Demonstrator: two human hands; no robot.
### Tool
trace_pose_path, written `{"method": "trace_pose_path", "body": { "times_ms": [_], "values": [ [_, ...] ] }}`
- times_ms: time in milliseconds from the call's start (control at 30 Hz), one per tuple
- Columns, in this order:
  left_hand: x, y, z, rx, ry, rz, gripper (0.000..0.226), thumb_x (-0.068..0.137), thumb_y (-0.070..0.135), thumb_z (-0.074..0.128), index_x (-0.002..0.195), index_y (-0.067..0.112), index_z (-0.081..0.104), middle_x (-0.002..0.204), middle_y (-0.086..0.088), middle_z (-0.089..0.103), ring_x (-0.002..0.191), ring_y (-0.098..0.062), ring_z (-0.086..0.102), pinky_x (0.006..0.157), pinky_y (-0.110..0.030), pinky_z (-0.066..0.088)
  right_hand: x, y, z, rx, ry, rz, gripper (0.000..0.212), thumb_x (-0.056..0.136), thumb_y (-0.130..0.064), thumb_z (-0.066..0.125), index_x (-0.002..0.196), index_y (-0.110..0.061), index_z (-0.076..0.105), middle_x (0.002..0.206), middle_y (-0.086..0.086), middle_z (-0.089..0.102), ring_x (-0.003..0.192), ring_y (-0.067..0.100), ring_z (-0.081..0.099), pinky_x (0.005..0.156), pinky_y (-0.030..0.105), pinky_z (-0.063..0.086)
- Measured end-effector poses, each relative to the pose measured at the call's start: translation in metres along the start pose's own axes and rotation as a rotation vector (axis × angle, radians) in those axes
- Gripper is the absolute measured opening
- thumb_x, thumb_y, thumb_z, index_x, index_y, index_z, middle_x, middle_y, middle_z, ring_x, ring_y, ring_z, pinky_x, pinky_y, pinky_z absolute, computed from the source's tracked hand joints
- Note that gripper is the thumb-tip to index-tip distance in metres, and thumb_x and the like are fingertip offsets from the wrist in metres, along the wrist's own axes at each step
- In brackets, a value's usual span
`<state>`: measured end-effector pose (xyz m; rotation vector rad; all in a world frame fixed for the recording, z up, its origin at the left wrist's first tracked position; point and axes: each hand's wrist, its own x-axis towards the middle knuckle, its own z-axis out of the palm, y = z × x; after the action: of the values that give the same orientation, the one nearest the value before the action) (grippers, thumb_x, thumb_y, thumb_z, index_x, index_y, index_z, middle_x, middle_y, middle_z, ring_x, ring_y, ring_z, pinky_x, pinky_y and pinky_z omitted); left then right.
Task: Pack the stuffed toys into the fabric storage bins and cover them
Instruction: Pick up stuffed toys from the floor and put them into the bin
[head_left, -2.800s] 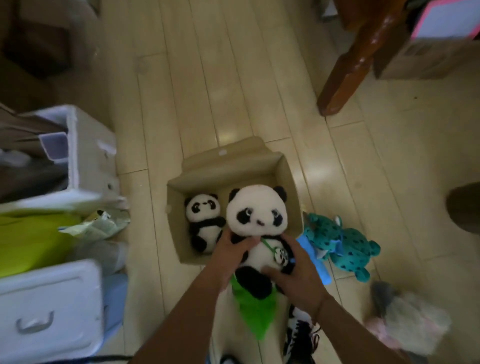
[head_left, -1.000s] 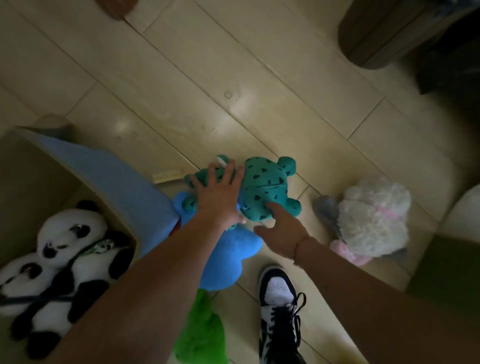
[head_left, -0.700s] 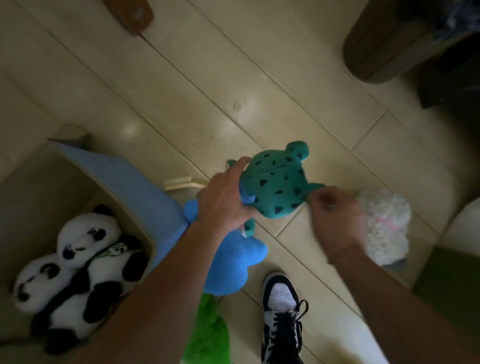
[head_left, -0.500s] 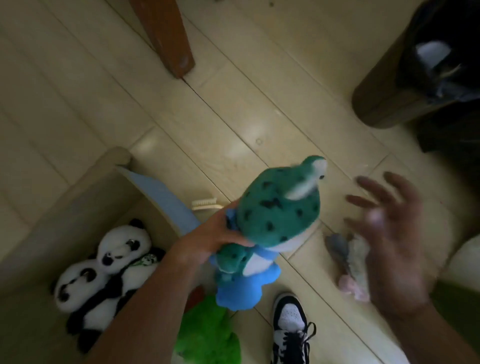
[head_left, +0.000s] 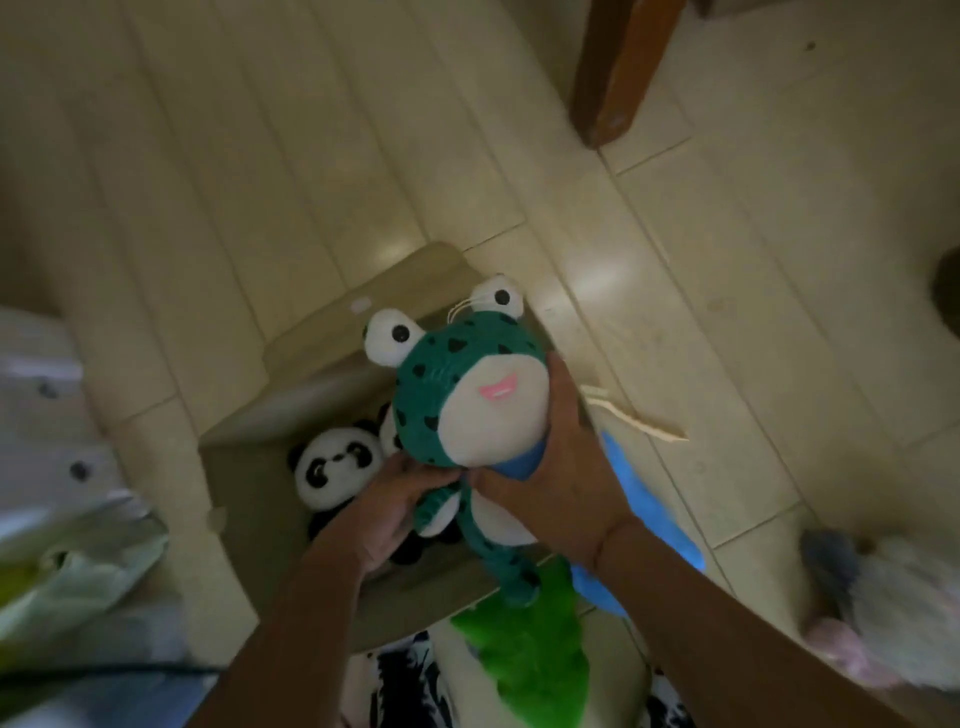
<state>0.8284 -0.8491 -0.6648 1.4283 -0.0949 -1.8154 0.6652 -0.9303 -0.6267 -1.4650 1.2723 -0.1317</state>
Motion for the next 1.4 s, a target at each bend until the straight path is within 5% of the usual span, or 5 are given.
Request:
{"method": "trace_pose_path", "body": {
  "times_ms": [300,800,933,1067,1400],
  "values": [
    [0.064,-0.091,-0.065,1.56,0.022,-0.106,0.052,0.099,0.05,0.037,0.148,0.046,0.022,0.162,0.012,-0.012,0.149,-0.022,-0.015,0.115,-0.064,0.001,0.074,0.078,0.061,-0.422,0.063,0.103,0.11,0.078,-0.04,0.072,0.149,-0.035,-0.012,0.143,0.015,0.043,0.126,0.036,0.046,0.102,0.049,0.044],
    [0.058,-0.096,-0.048,1.432,0.181,-0.139,0.048,0.095,0.051,0.04,0.142,0.05,0.034,0.163,0.008,-0.003,0.15,-0.027,-0.008,0.114,-0.068,0.007,0.145,0.133,0.09,-0.494,-0.049,0.373,0.122,0.073,-0.038,0.078,0.148,-0.029,-0.017,0.155,0.02,0.014,0.137,0.042,0.026,0.108,0.059,0.03],
    [0.033,-0.067,0.012,1.077,0.462,0.492,0.044,0.088,0.029,0.045,0.128,0.017,0.059,0.132,-0.008,0.057,0.12,-0.026,0.052,0.103,-0.043,0.044,0.092,0.063,0.037,-0.5,-0.055,0.049,0.098,0.082,-0.027,0.07,0.152,-0.023,0.002,0.155,0.008,0.022,0.141,0.026,0.024,0.115,0.035,0.027],
    [0.001,-0.07,0.082,0.988,0.114,0.998,0.043,0.087,0.007,0.051,0.13,0.009,0.052,0.12,-0.015,0.061,0.111,-0.027,0.056,0.1,-0.033,0.046,-0.011,0.036,-0.044,-0.264,0.425,-0.57,0.051,0.081,0.002,0.056,0.131,-0.002,0.046,0.13,0.009,0.05,0.123,0.022,0.048,0.104,0.03,0.04],
    [0.06,-0.199,0.127,1.731,-0.198,0.45,0.093,0.054,0.035,0.077,0.137,0.017,0.04,0.147,-0.015,0.046,0.128,-0.037,0.051,0.096,-0.048,0.051,-0.115,0.29,-0.099,-0.325,0.311,0.547,0.068,0.08,-0.025,0.069,0.139,-0.008,0.041,0.141,0.017,0.045,0.131,0.033,0.04,0.108,0.04,0.033]
  ]
}}
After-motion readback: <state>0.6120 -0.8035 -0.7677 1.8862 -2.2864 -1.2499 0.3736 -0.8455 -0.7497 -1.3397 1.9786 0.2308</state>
